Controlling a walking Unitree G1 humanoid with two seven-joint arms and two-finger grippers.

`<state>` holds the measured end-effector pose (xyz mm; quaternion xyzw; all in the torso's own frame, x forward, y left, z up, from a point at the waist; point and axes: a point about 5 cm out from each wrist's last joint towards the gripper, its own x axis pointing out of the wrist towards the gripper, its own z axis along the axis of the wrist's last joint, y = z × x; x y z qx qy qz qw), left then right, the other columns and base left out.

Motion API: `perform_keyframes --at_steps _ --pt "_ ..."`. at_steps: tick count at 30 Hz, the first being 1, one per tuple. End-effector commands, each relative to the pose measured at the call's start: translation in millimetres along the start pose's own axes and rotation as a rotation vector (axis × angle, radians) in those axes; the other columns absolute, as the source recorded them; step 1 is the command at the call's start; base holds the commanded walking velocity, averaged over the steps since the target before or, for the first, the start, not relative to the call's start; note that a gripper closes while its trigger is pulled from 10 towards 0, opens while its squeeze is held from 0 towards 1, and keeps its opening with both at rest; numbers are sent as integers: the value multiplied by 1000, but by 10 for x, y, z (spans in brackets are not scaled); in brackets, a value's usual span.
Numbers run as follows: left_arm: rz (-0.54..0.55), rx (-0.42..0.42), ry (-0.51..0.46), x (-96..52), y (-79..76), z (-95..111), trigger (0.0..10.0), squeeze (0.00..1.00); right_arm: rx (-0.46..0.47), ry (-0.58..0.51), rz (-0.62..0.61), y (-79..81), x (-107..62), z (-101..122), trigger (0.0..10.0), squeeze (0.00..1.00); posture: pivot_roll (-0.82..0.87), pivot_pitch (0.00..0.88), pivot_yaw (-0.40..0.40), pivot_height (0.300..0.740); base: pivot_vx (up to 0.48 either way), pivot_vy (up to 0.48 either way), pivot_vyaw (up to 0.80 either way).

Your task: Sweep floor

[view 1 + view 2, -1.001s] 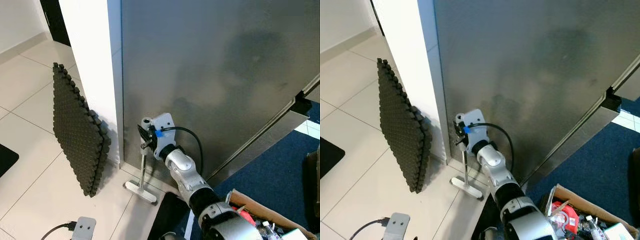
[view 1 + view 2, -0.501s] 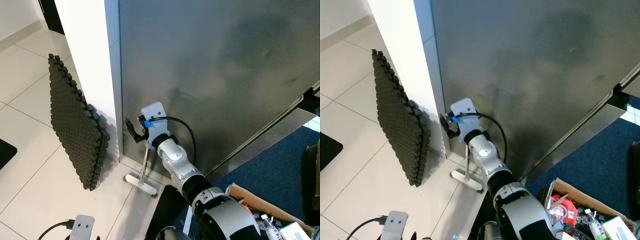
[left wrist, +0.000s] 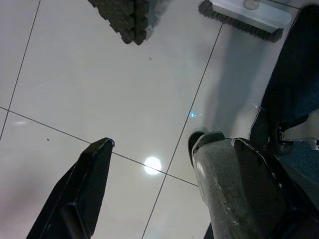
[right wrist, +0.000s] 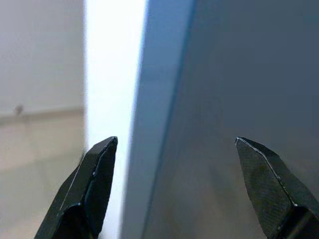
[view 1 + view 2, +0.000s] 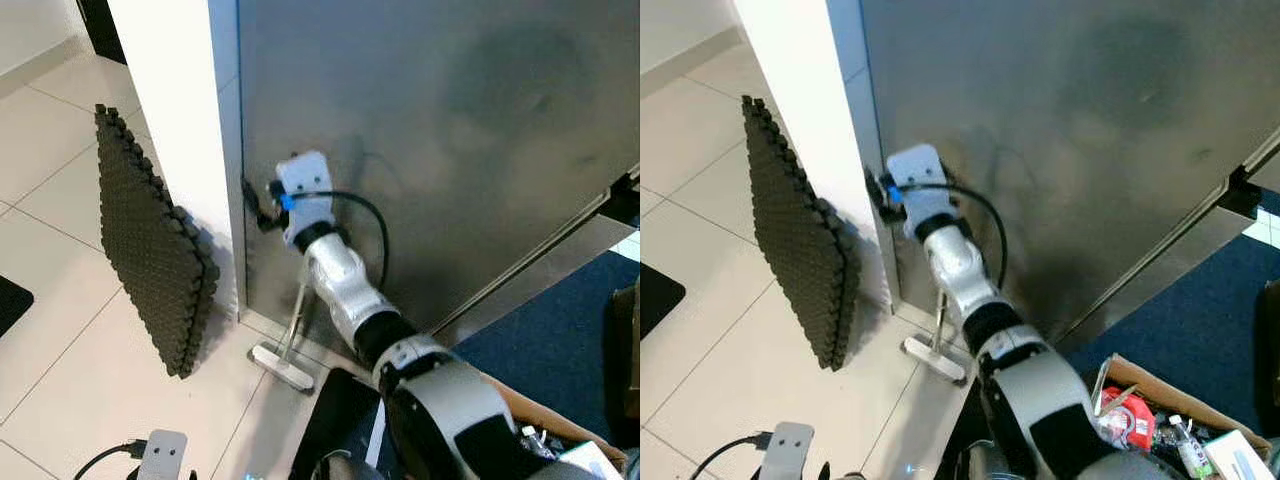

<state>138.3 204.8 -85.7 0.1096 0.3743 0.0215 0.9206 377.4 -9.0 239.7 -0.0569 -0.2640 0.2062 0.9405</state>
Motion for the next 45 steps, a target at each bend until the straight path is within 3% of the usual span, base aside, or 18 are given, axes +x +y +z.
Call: perform_keyframes --at_steps 1,7,9,13,15,19,21,22,24,27,30,34,36,37,38,39,42,45 --pt "-72 46 272 -327 -103 -648 10000 0 -21 -41 -22 -40 38 72 10000 522 130 267 -119 740 0 0 0" --pt "-74 48 270 -313 -104 -633 10000 0 -41 -142 -72 -164 167 310 10000 478 124 244 -116 740 0 0 0" --pt "-73 45 275 -280 -104 -600 10000 0 163 -137 4 -217 247 407 10000 0 111 178 -113 740 0 0 0" --pt "-74 41 271 -217 -102 -524 10000 0 394 -62 183 -144 175 283 10000 0 99 140 -109 740 0 0 0" --pt "-74 42 258 -137 -99 -416 10000 0 576 12 373 -38 -67 62 10000 0 85 99 -104 740 0 0 0" --pt "-75 43 248 -75 -96 -328 10000 0 674 62 510 24 -345 -121 10000 0 73 65 -99 740 0 0 0" --pt "-80 40 234 -1 -95 -213 10000 0 691 150 698 67 -841 -377 10000 0 51 17 -78 740 0 0 0" --pt "-80 40 234 -1 -95 -213 10000 0 691 150 698 67 -841 -377 10000 0 51 17 -78 740 0 0 0" --pt "-91 48 226 51 -98 -128 10000 0 681 278 739 75 -1251 -658 10000 0 40 0 -71 740 0 0 0" --pt "-95 53 226 67 -95 -103 10000 0 651 356 693 65 -1383 -824 10000 0 25 0 -58 740 0 0 0" --pt "-112 77 236 95 -107 -61 10000 0 499 661 576 21 -1892 -1282 10000 0 9 0 -47 740 0 0 0" --pt "-118 85 239 102 -115 -51 10000 0 451 771 564 -4 -2097 -1387 10000 0 6 0 -44 740 0 0 0" --pt "-129 100 247 107 -139 -44 10000 0 389 965 542 -71 -2454 -1520 10000 0 2 0 -41 740 0 0 0" --pt "-129 100 247 107 -139 -44 10000 0 389 965 542 -71 -2454 -1520 10000 0 2 0 -41 740 0 0 0" --pt "-142 119 258 96 -170 -65 10000 0 303 1213 462 -191 -2899 -1653 10000 0 13 0 -53 740 0 0 0" --pt "-142 119 258 96 -170 -65 10000 0 303 1213 462 -191 -2899 -1653 10000 0 13 0 -53 740 0 0 0" --pt "-148 132 274 76 -188 -105 10000 0 199 1453 435 -301 -3403 -1707 10000 0 23 0 -66 740 0 0 0" --pt "-149 136 279 70 -191 -117 10000 0 177 1502 438 -319 -3522 -1707 10000 0 24 0 -67 740 0 0 0"
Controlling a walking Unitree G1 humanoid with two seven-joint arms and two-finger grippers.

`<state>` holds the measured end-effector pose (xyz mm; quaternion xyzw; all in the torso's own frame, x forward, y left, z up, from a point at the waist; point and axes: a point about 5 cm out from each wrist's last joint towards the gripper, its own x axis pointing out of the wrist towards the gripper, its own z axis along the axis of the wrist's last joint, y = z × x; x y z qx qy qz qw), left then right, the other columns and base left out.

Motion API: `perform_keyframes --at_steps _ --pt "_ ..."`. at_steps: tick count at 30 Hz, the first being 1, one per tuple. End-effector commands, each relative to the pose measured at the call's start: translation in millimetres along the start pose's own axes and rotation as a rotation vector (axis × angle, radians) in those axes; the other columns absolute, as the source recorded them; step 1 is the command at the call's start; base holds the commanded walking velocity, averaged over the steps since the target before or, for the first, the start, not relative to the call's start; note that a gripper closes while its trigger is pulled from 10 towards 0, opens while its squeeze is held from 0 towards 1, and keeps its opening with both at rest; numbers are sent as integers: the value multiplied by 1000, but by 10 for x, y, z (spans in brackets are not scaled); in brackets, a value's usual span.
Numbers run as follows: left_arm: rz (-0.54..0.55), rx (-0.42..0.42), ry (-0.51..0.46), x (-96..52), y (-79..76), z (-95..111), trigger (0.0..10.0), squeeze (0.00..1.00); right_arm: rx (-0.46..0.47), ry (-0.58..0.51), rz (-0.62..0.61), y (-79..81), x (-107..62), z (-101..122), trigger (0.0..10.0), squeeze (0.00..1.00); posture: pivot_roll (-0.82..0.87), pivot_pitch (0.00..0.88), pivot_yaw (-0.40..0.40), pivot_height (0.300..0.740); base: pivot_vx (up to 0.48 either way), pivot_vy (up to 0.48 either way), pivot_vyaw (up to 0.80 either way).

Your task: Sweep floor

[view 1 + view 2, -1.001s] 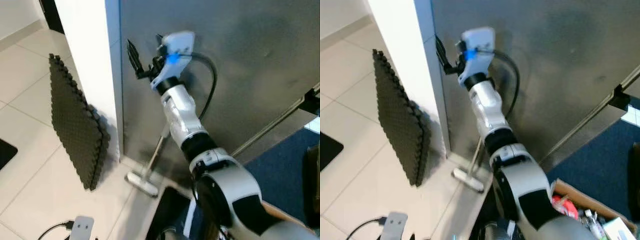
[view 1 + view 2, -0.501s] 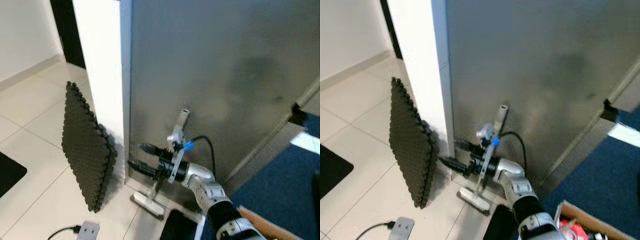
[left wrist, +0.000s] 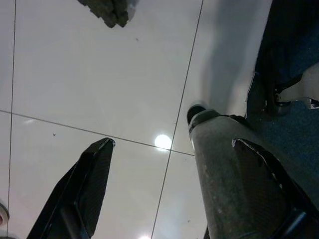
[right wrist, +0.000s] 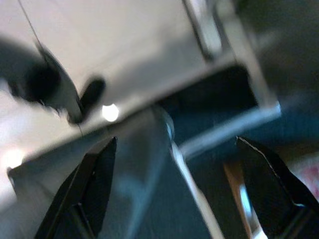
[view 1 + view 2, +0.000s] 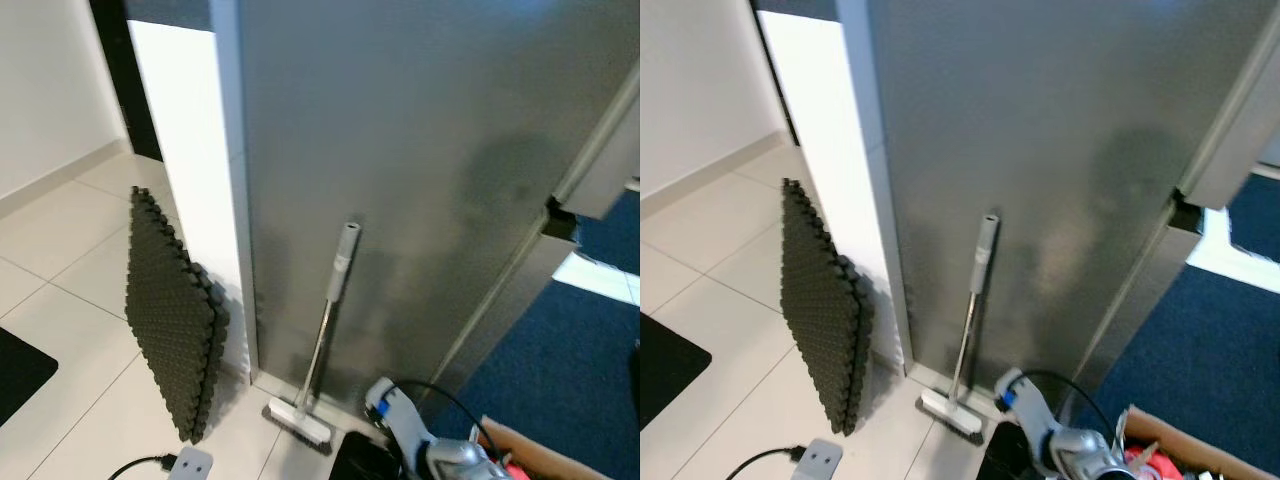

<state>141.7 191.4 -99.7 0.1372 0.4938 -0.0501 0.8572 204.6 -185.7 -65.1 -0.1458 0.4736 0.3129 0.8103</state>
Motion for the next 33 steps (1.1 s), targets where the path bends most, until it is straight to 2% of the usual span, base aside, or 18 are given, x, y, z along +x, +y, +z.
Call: perform_keyframes --at_steps 1,2,3,4,5,6,7,9,12,18,21,27,33 --pt "-15 17 34 -15 -46 -88 10000 0 -4 72 -31 8 -8 -147 10000 0 28 0 -74 740 0 0 0" --pt "-15 17 34 -15 -46 -88 10000 0 -4 72 -31 8 -8 -147 10000 0 28 0 -74 740 0 0 0" --pt "-16 21 42 -18 -48 -107 10000 0 35 113 -84 1 -28 -284 10000 0 29 0 -79 740 0 0 0" --pt "-17 21 50 -21 -51 -124 10000 0 114 153 -161 -8 -59 -441 10000 0 32 0 -79 740 0 0 0" --pt "-17 21 50 -21 -51 -124 10000 0 114 153 -161 -8 -59 -441 10000 0 32 0 -79 740 0 0 0" --pt "-18 21 55 -24 -54 -136 10000 0 189 198 -237 -9 -102 -609 10000 0 35 0 -81 740 0 0 0" --pt "-18 21 55 -24 -54 -136 10000 0 189 198 -237 -9 -102 -609 10000 0 35 0 -81 740 0 0 0" --pt "-22 20 62 -25 -59 -147 10000 0 280 266 -321 42 -162 -856 10000 0 39 0 -86 740 0 0 0" --pt "-22 19 63 -25 -60 -148 10000 0 296 281 -330 71 -171 -914 10000 0 39 0 -86 740 0 0 0" --pt "-25 19 64 -23 -63 -139 10000 0 299 282 -323 109 -157 -925 10000 0 37 0 -90 740 0 0 0" --pt "-36 36 54 -1 -64 -56 10000 0 217 277 -307 132 -101 -828 10000 0 25 0 -87 740 0 0 0" --pt "-50 57 46 9 -76 -11 10000 0 154 274 -309 112 -76 -747 10000 0 22 0 -85 740 0 0 0" --pt "-62 72 54 6 -95 -27 10000 0 136 284 -315 137 -63 -751 10000 0 18 0 -81 740 0 0 0"
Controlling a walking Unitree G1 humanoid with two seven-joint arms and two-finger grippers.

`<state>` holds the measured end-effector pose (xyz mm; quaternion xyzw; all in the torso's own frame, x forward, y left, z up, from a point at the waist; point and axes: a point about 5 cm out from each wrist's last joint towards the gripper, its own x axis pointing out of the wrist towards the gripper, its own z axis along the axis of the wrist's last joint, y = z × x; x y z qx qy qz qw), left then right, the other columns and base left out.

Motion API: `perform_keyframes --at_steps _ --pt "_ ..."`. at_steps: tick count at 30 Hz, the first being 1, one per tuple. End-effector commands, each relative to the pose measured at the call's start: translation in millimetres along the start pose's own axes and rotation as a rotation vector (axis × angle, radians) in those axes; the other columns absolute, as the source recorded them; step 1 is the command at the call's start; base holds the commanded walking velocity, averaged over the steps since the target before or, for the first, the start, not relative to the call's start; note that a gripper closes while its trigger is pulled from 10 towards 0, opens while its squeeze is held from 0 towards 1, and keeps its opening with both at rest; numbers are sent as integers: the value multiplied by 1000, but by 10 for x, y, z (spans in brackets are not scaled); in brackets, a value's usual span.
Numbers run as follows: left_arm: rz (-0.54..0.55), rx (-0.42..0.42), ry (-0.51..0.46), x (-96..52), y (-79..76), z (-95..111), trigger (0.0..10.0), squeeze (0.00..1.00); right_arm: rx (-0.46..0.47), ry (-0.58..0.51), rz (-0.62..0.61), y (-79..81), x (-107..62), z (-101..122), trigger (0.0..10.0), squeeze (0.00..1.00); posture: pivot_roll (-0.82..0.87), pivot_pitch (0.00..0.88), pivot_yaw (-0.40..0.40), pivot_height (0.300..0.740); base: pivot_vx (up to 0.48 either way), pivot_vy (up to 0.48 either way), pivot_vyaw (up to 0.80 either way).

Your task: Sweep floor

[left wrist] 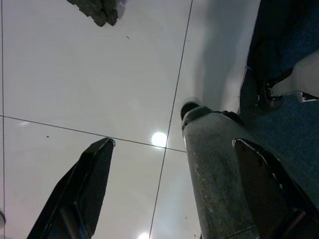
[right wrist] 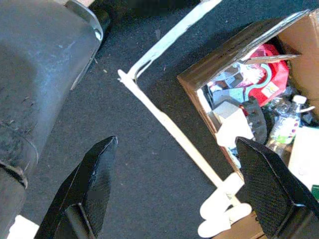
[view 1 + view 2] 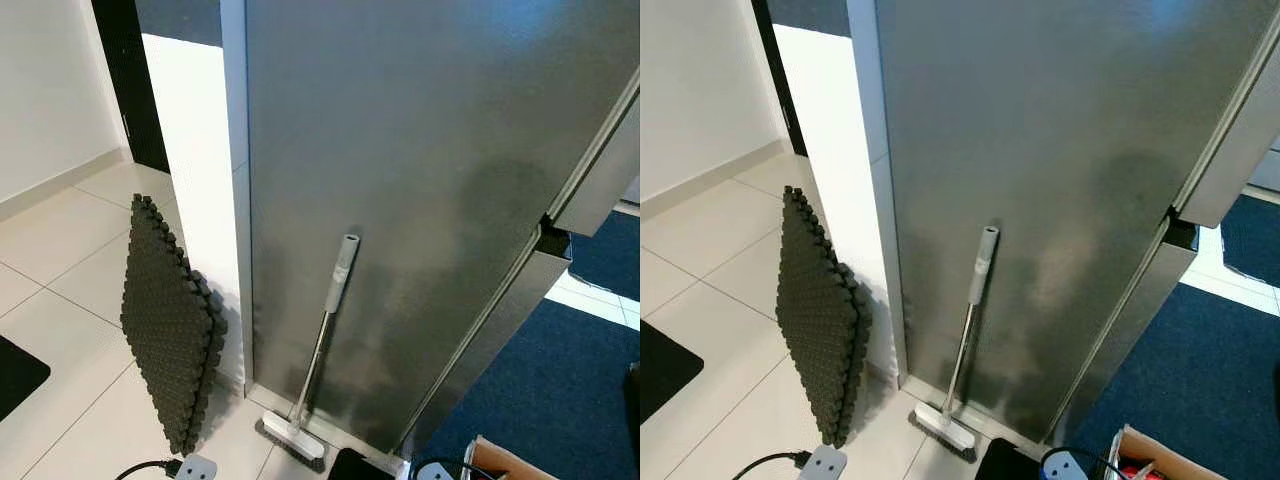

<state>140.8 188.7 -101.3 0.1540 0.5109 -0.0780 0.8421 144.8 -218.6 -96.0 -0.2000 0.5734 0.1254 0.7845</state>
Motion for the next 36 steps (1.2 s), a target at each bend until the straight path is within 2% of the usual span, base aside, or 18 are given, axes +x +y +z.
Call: perform_keyframes --at_steps 1,7,11,24,27,29,32,33,36 --pt "-24 13 15 1 -65 -16 10000 0 -10 5 -4 20 3 -16 10000 0 18 0 -81 740 0 0 0" --pt "-30 24 28 -4 -69 -53 10000 0 -17 9 0 54 8 -32 10000 0 13 0 -69 740 0 0 0" --pt "-39 70 41 -5 -72 -67 10000 0 -66 13 18 97 13 -25 10000 0 9 0 -64 740 0 0 0" --pt "-29 47 19 3 -108 -15 10000 0 -110 -11 31 163 25 59 10000 0 -12 0 -62 740 0 0 0" --pt "-21 17 20 2 -115 -21 10000 0 -128 -13 30 157 24 72 10000 0 -35 0 -49 740 0 0 0" --pt "-21 9 24 -2 -103 -43 10000 0 -131 -13 24 159 25 76 10000 0 -69 0 10 740 0 0 0" --pt "-22 12 26 -4 -94 -52 10000 0 -130 -13 22 163 26 76 10000 0 -70 0 16 740 0 0 0" --pt "-27 38 26 -6 -69 -58 10000 0 -123 -12 19 176 28 73 10000 0 -85 0 47 740 0 0 0" --pt "-30 69 27 -9 -14 -61 10000 0 -116 -9 22 223 33 57 10000 0 -86 0 55 740 0 0 0"
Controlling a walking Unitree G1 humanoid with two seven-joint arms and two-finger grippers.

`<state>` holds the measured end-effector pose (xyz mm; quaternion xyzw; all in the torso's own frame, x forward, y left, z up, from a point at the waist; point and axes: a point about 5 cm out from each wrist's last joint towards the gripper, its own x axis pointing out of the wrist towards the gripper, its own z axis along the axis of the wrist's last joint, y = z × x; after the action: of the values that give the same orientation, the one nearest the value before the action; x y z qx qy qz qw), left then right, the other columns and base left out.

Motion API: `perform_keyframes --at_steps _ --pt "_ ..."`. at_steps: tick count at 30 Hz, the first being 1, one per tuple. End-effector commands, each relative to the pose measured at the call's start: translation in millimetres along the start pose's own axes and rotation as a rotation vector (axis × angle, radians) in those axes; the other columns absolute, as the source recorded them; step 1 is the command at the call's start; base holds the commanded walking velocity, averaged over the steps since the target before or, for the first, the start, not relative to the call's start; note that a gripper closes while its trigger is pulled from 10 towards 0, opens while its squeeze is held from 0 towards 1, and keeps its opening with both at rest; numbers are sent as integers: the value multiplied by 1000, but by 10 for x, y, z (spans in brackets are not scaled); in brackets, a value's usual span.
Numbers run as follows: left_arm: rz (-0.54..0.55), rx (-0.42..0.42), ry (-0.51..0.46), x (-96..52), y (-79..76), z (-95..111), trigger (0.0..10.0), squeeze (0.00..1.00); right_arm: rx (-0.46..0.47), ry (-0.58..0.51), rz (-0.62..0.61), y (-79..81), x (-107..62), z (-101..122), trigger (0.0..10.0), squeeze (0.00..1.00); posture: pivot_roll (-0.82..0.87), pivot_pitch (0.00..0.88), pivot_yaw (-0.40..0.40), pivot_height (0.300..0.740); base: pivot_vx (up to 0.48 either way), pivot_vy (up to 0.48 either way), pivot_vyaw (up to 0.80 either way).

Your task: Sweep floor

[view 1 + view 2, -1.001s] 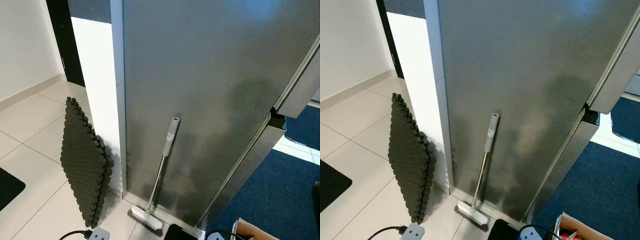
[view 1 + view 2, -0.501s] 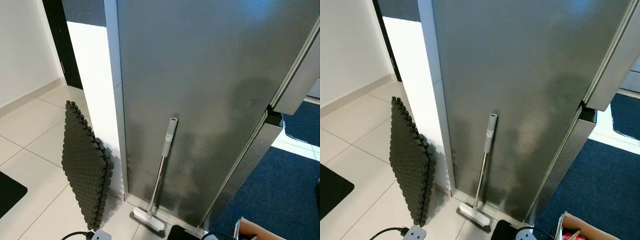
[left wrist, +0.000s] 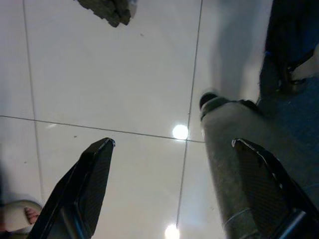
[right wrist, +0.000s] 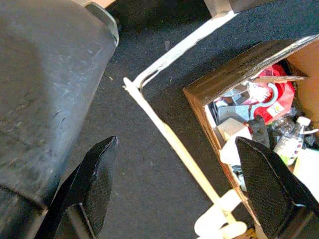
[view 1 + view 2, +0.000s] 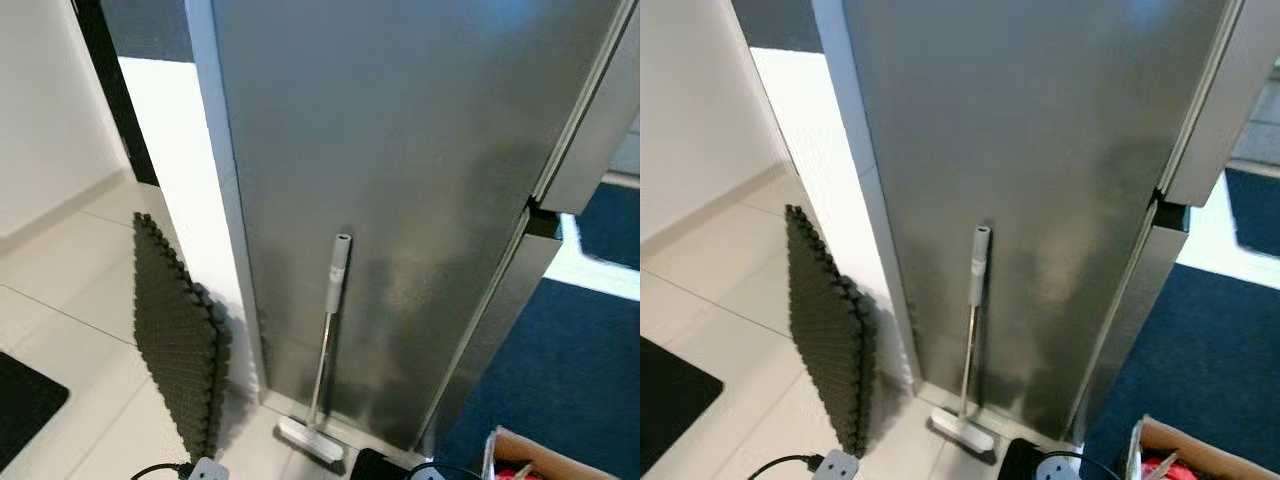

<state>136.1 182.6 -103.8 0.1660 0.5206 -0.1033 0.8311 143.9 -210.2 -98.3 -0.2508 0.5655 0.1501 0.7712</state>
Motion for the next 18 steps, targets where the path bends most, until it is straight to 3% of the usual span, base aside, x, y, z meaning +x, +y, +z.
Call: perform_keyframes --at_steps 1,8,18 --pt "5 20 6 -10 60 -35 10000 0 -1 -17 41 136 14 49 10000 0 -86 0 55 740 0 0 0" --pt "11 26 -7 0 66 25 10000 0 -17 -2 59 219 17 -9 10000 0 -81 0 34 740 0 0 0" --pt "47 -1 4 1 48 9 10000 0 -72 -3 57 191 15 -5 10000 0 -11 0 -40 740 0 0 0"
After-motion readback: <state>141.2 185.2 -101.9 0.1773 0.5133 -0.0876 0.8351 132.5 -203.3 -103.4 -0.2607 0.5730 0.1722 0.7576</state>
